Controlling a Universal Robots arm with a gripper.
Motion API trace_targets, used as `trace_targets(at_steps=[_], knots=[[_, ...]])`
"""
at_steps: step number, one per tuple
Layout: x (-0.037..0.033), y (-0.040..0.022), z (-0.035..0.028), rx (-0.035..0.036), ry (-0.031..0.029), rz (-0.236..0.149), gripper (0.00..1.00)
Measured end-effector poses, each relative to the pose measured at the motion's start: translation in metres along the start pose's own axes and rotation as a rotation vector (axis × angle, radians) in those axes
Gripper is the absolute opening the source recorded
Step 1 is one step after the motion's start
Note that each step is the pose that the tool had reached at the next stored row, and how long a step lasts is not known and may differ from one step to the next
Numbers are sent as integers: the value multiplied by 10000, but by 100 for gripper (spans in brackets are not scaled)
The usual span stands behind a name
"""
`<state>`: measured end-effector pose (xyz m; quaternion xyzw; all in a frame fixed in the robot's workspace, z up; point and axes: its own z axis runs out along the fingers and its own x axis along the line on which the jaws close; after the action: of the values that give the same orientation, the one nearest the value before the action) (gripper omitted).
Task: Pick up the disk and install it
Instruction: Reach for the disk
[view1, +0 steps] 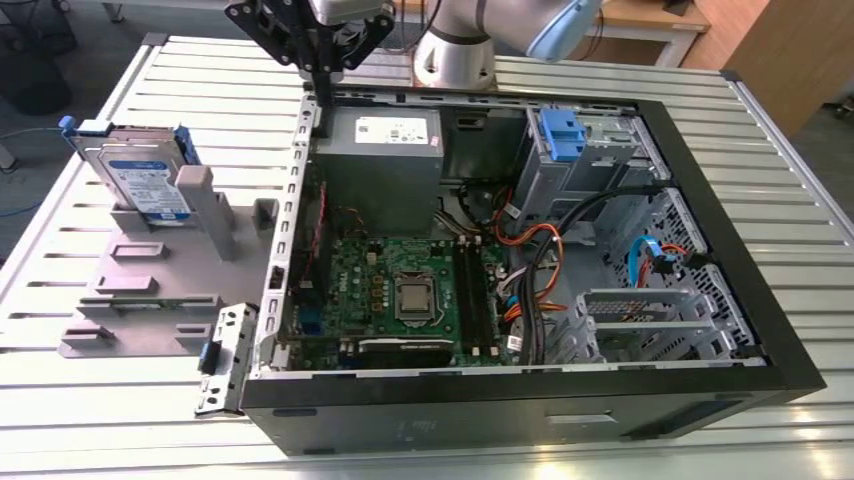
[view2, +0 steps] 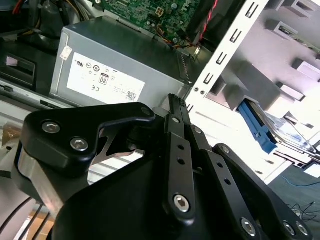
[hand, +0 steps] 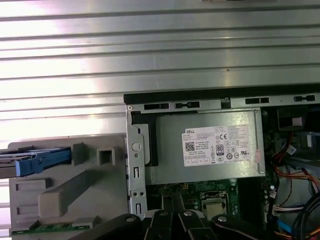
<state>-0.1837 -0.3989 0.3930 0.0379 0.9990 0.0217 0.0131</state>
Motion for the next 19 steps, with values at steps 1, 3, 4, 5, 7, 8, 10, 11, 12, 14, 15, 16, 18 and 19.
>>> trace_targets(at_steps=[1,3,4,5,7,8,10,11,12,14,15,16,18,19], knots=[[18,-1,0,0,0,0,11],[51,-4,-1,0,0,0,11],[65,-5,-1,0,0,0,11],[78,-6,-1,0,0,0,11],[106,-8,-2,0,0,-1,11],[120,-9,-2,-1,0,-1,11],[149,-11,-3,0,0,-1,11],[163,-13,-3,0,0,-1,11],[176,-14,-4,0,0,-1,11],[201,-15,-4,0,0,0,11],[214,-16,-5,1,0,0,11],[228,-17,-5,0,0,0,11],[256,-20,-6,1,0,0,11],[270,-20,-6,0,0,0,11]])
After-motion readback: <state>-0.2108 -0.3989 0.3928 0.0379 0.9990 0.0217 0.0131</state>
